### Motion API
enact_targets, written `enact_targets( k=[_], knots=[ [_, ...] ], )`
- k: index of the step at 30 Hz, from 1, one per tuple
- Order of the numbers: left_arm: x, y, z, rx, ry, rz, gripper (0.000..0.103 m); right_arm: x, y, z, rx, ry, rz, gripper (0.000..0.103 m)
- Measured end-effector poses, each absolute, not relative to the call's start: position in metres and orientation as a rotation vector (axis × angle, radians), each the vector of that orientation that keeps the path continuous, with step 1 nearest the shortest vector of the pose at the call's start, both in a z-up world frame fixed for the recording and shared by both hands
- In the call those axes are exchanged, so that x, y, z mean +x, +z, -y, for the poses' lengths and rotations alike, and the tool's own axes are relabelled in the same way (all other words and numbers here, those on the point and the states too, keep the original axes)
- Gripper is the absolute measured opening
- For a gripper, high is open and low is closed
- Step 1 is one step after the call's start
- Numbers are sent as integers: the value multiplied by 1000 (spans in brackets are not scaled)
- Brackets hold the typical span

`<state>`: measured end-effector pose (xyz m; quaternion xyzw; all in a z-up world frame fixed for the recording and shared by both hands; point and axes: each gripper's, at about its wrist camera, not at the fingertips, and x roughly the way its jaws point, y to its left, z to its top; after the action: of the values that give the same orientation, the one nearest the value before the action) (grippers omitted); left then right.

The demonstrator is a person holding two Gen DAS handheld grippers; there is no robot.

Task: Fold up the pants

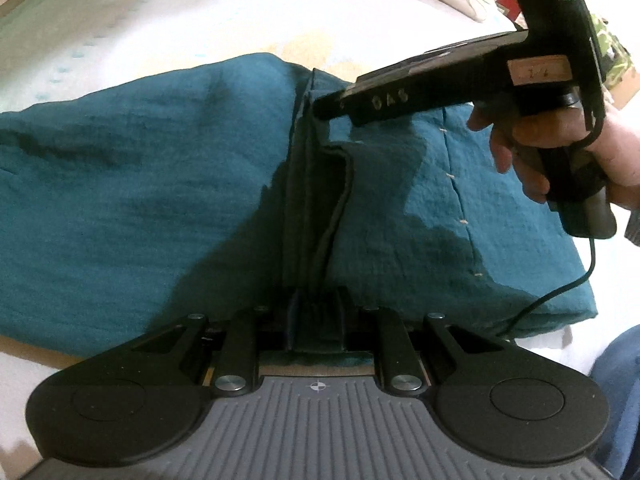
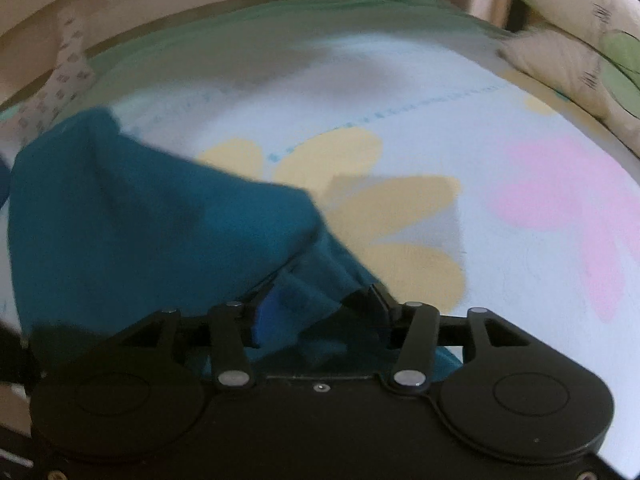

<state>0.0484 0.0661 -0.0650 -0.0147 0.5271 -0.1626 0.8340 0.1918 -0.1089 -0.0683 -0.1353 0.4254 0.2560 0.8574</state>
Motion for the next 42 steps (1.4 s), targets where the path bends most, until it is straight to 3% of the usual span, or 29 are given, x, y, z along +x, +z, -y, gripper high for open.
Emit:
enact_targets(
  k=[2, 4, 6, 13, 16, 18, 23, 25, 34, 42],
  knots=[
    [45, -62, -68, -31, -342, -1117, 19, 191, -71, 107, -305, 566, -900, 49],
    [45, -58, -72, -38, -343, -1119, 19, 192, -72, 106, -292, 577, -911, 12],
    [45, -59, -73, -46, -345, -1121, 19, 192, -67, 109, -264, 579, -894, 8],
    [42, -63, -72, -42, -339, -1110, 19, 213, -68, 119, -131, 438, -879, 9],
    [39, -62, -71, -43, -336, -1100, 19, 212, -66, 119, -102, 400, -872, 27],
    [35, -62, -73, -46, -343, -1082, 19, 206, -58, 128, -34, 376, -846, 33],
    [30, -59, -101, -215, -359, -1077, 20, 173, -29, 140, 101, 354, -821, 34],
    [29, -54, -114, -247, -358, -1083, 36, 159, -26, 138, 133, 352, -841, 38],
    [34, -9, -193, -143, -185, -978, 43, 101, -28, 107, 192, 407, -878, 39],
    [69, 19, -285, -100, 25, -919, 43, 84, -38, 83, 222, 444, -919, 39]
  ],
)
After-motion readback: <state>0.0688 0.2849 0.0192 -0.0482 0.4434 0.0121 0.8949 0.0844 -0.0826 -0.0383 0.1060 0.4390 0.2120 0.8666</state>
